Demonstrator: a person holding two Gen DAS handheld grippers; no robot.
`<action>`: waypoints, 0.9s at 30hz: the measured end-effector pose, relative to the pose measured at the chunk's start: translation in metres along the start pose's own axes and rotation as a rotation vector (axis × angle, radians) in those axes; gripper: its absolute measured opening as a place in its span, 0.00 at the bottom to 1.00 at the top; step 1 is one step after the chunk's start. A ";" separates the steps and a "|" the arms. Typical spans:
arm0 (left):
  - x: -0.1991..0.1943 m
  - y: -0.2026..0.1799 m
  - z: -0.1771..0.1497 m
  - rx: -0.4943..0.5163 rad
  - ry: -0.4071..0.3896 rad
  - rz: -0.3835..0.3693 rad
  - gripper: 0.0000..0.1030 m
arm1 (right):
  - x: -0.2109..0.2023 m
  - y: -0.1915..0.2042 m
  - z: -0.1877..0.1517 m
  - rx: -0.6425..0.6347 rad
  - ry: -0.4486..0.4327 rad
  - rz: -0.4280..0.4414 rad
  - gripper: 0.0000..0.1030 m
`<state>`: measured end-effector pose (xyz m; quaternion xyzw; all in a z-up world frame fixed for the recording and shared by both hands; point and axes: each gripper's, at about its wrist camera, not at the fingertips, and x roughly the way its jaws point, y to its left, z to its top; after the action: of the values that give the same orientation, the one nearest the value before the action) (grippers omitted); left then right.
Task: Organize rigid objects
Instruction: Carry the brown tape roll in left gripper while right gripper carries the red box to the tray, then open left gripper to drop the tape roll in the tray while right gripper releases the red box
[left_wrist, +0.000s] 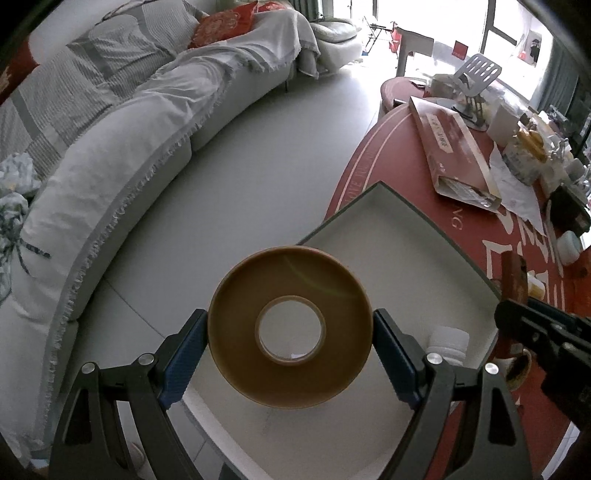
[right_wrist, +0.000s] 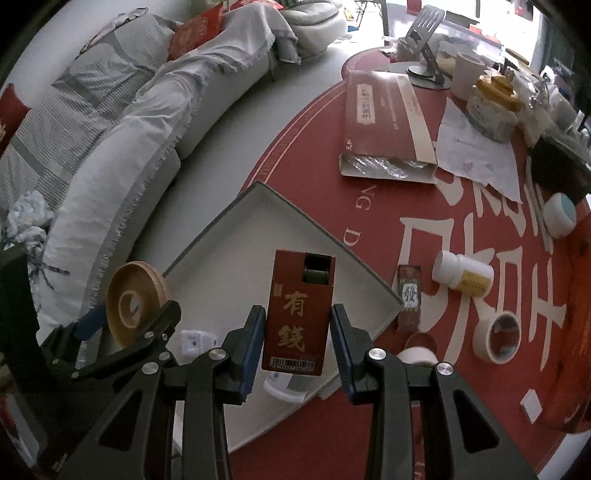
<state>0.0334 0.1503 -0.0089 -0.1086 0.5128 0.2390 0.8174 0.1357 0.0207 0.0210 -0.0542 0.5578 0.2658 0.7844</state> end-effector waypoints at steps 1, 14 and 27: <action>0.001 0.000 0.001 0.000 0.002 0.000 0.86 | 0.002 -0.001 0.001 0.001 0.003 0.000 0.36; 0.023 -0.011 0.010 0.046 0.033 0.004 0.86 | 0.025 -0.009 0.008 0.010 0.037 -0.017 0.36; 0.042 -0.020 0.009 0.079 0.061 0.007 0.86 | 0.052 -0.011 0.011 0.029 0.080 -0.009 0.36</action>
<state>0.0656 0.1481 -0.0440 -0.0818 0.5469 0.2181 0.8042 0.1624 0.0339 -0.0248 -0.0559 0.5924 0.2519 0.7632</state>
